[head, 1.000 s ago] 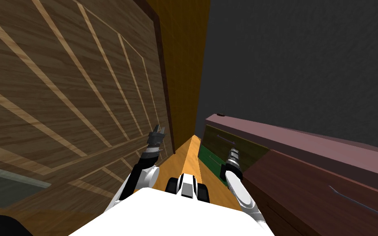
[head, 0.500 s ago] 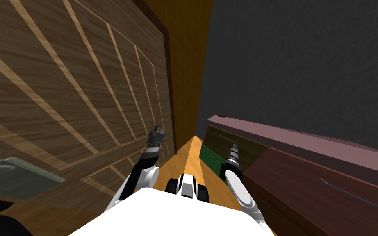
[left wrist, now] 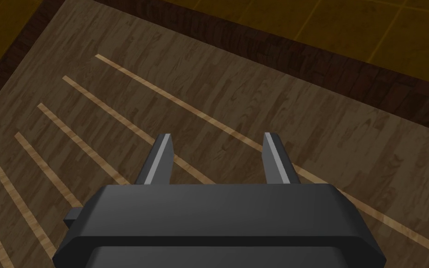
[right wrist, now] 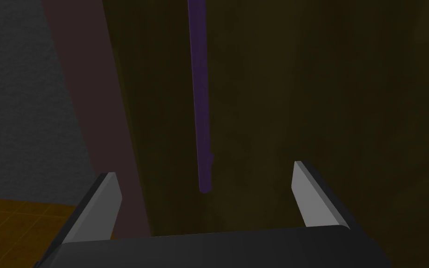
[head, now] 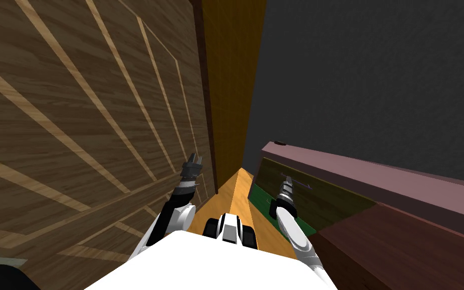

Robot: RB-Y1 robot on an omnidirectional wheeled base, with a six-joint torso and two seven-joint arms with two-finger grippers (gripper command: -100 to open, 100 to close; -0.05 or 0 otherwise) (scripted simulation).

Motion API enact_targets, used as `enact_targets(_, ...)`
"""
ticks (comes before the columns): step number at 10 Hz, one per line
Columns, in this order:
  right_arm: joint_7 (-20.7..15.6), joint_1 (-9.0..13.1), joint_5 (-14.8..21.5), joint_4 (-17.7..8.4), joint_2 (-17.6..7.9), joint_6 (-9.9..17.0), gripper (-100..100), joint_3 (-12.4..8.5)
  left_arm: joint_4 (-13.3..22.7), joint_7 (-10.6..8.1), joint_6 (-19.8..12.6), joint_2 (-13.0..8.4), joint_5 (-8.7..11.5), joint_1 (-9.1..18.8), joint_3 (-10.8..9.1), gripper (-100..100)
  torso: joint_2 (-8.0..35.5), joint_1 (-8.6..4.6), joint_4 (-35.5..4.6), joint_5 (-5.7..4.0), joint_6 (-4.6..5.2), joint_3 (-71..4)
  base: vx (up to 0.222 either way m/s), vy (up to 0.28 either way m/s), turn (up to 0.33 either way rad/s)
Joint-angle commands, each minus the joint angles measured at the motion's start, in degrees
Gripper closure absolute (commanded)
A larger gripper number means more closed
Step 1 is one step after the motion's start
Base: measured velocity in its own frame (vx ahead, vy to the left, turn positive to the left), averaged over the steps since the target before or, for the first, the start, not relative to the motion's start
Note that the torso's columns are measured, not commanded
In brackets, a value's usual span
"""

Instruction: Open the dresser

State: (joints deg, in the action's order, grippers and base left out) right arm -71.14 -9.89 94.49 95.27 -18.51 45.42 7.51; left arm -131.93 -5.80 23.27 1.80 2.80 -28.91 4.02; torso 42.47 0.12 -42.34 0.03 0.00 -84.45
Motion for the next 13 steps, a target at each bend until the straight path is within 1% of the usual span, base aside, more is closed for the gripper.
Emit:
enact_targets(1, -0.3, 0.3, -0.2, 0.0, 0.1, 0.0, -100, -0.1, 0.0, 0.0, 0.0, 0.0, 0.0, 0.0, 0.0, 0, -0.1, -0.08, 0.0, -0.02, 0.0, -0.1, 0.085, 0.05, 0.005)
enact_targets(2, -2.0, 0.8, -1.6, 0.8, -0.1, -1.1, -100, -0.9, 0.0, 0.0, 0.0, 0.0, 0.0, 0.0, -0.01, 0, 0.1, -0.33, 0.0, -0.08, 0.02, 0.0, 0.052, -0.007, -0.047)
enact_targets(3, -2.8, 1.1, -2.3, 1.3, -0.2, -1.7, -100, -1.3, 0.0, 0.0, 0.0, 0.0, 0.0, 0.0, -0.01, 0, 0.1, -0.45, 0.0, -0.12, 0.02, 0.0, 0.071, -0.028, -0.046)
enact_targets(4, -2.1, 0.9, -1.8, 0.9, -0.1, -1.2, -100, -1.0, 0.0, 0.0, 0.0, 0.0, 0.0, 0.0, -0.02, 0, -0.1, -0.36, 0.0, -0.11, 0.01, -0.1, 0.032, -0.015, -0.005)
enact_targets(5, -0.6, 0.4, -0.5, 0.1, 0.1, -0.2, 100, -0.3, 0.0, 0.0, 0.0, 0.0, 0.0, 0.0, -0.01, 0, -0.1, -0.15, 0.0, -0.06, 0.0, -0.1, -0.045, -0.002, 0.07)
enact_targets(6, -1.5, 0.9, -1.2, 0.2, -0.1, -0.8, 100, -0.7, 0.0, 0.0, 0.0, 0.0, 0.0, 0.0, -0.01, 0, 0.0, -0.03, 0.0, -0.01, -0.01, 0.0, -0.03, -0.002, 0.017)
enact_targets(7, -2.5, 0.7, -1.6, 1.3, 0.2, -1.0, 100, -0.7, 0.0, 0.0, 0.0, 0.0, 0.0, 0.0, -0.01, 0, -0.1, -0.04, 0.0, 0.0, 0.01, 0.0, -0.098, 0.09, -0.055)
enact_targets(8, -2.8, 0.6, -1.7, 1.6, 0.3, -1.1, 100, -0.6, 0.0, 0.0, 0.0, 0.0, 0.0, 0.0, 0.0, 0, 0.0, 0.2, 0.0, 0.04, 0.01, 0.0, -0.149, 0.138, -0.047)
enact_targets(10, -4.5, 0.4, -2.4, 3.2, 0.7, -1.6, 100, -0.6, 0.0, 0.0, 0.0, 0.0, 0.0, 0.0, 0.01, 0, -0.1, 0.04, 0.0, 0.02, -0.01, 0.0, -0.149, 0.13, -0.042)
enact_targets(11, -3.6, 0.5, -2.1, 2.5, 0.5, -1.4, 100, -0.6, 0.0, 0.0, 0.0, 0.0, 0.0, 0.0, 0.0, 0, -0.1, -0.16, 0.0, -0.04, 0.0, -0.1, -0.08, 0.053, -0.015)
enact_targets(12, -2.7, 0.5, -1.6, 1.8, 0.5, -1.0, -100, -0.6, 0.0, 0.0, 0.0, 0.0, 0.0, 0.0, 0.0, 0, -0.4, -0.41, 0.1, -0.11, 0.0, -0.2, 0.064, -0.038, 0.043)
enact_targets(13, -2.4, 0.5, -1.4, 1.5, 0.4, -0.9, -100, -0.5, 0.0, 0.0, 0.0, 0.0, 0.0, 0.0, -0.02, 0, -0.8, -0.59, 0.2, -0.17, -0.01, -0.5, 0.12, -0.068, 0.044)
